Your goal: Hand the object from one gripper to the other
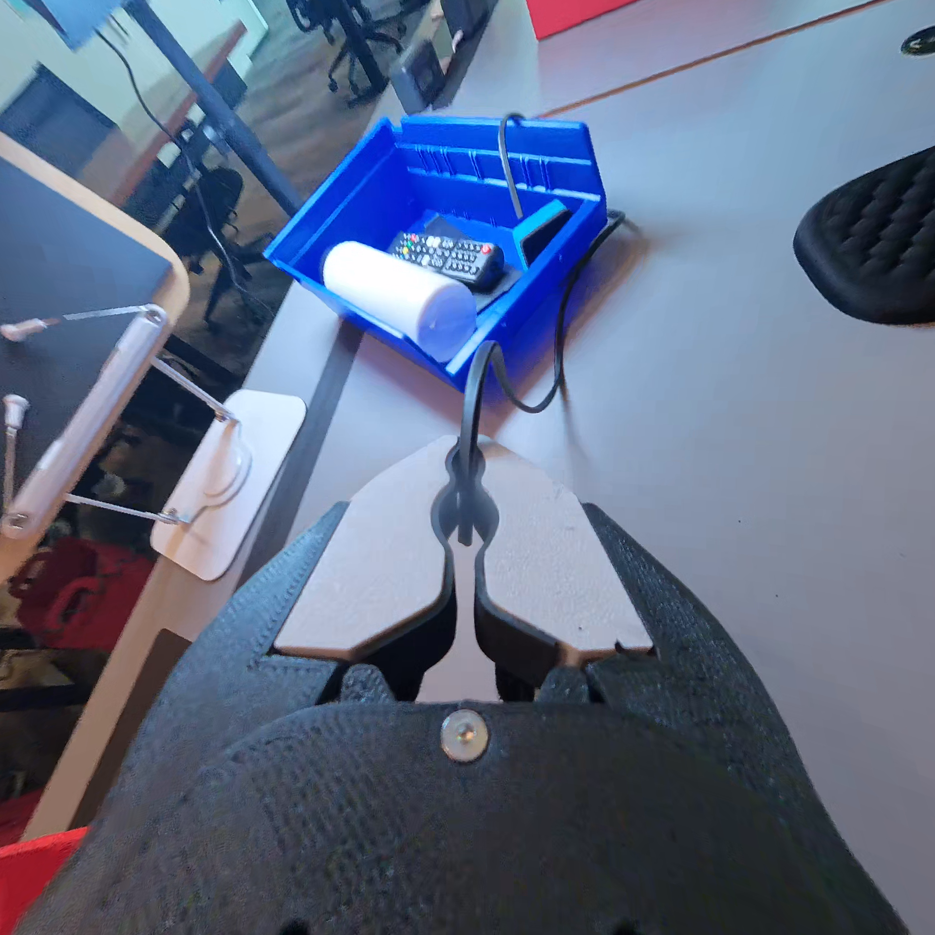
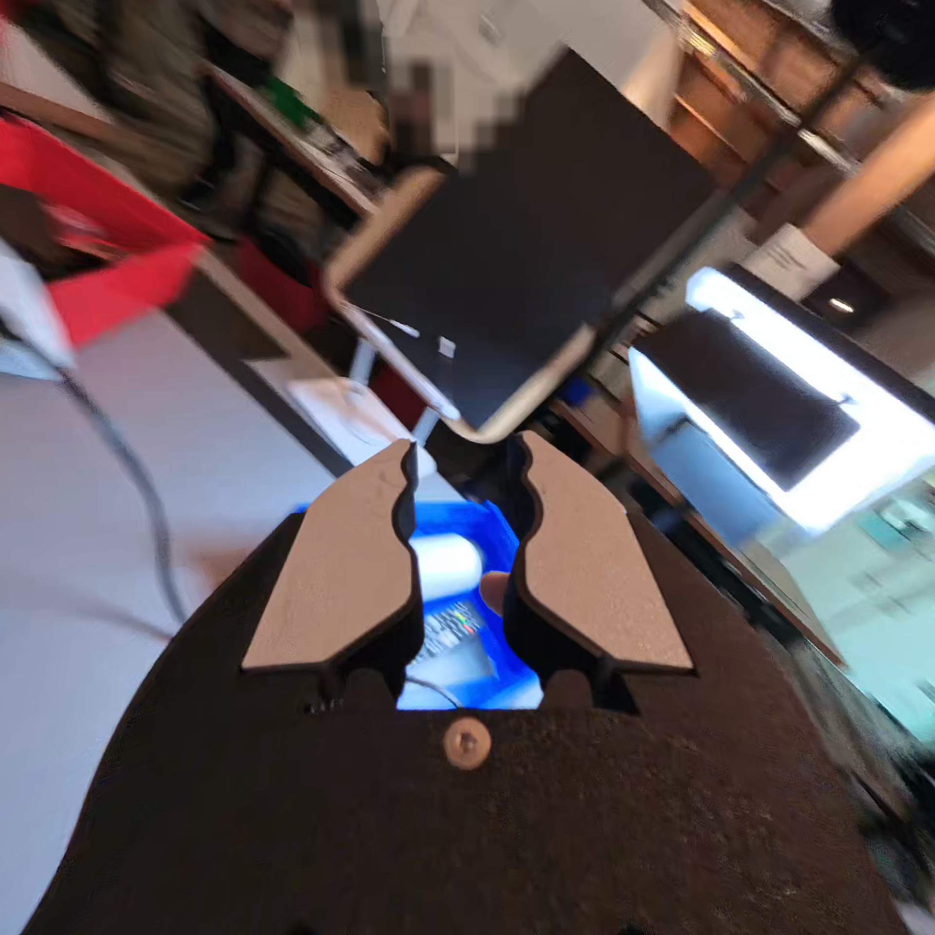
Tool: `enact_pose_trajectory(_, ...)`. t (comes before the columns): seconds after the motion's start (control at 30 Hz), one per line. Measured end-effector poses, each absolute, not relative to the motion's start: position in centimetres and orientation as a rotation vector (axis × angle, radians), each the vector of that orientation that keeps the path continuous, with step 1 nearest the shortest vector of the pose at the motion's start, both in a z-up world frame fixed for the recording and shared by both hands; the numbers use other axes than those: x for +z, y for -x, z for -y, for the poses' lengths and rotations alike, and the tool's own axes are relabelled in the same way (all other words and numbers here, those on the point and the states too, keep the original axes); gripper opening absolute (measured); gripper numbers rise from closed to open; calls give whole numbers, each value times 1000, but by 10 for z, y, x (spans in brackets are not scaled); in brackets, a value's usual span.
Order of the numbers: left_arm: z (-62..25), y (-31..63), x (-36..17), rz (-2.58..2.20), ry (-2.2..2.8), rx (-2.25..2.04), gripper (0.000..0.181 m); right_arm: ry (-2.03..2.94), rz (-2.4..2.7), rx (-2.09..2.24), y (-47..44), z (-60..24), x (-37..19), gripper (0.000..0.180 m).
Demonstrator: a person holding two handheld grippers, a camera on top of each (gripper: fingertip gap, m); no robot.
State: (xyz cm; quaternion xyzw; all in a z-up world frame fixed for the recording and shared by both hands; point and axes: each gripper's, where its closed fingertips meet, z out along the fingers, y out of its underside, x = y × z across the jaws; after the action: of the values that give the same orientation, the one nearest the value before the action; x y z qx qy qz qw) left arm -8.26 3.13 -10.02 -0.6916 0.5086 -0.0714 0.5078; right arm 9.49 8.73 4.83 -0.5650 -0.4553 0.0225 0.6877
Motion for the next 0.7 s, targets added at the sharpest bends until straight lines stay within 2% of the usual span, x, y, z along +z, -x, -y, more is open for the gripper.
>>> enact_pose_trajectory(0.13,-23,78,-81,-1228,1582,-95,0,1177,1396,325,6,-33,1,36)
enact_pose_trajectory(0.27,-17,75,-72,-1240,1543,-71,0,1217,1598,256,56,-32,-62,40)
enact_pose_trajectory(0.3,-17,77,-72,-1243,1548,-54,0,1206,1613,241,62,-33,-69,34)
enact_pose_trajectory(0.37,-21,83,-73,-1231,1556,-9,0,1176,1620,258,68,-30,-72,14)
enact_pose_trajectory(0.4,-22,86,-72,-1219,1561,-9,0,1166,1611,251,69,-29,-71,13)
enact_pose_trajectory(0.5,-25,90,-70,-1183,1576,-22,0,1179,1597,267,74,-20,-66,33)
enact_pose_trajectory(0.6,-28,90,-72,-1184,1582,32,0,1137,1533,143,81,-22,-59,29)
enact_pose_trajectory(0.63,-28,89,-73,-1185,1581,41,0,1117,1520,81,83,-24,-59,23)
enact_pose_trajectory(0.67,-29,88,-72,-1183,1580,47,0,1103,1504,0,83,-28,-59,8)
enact_pose_trajectory(0.7,-30,89,-72,-1169,1582,61,0,1079,1496,-55,84,-31,-59,4)
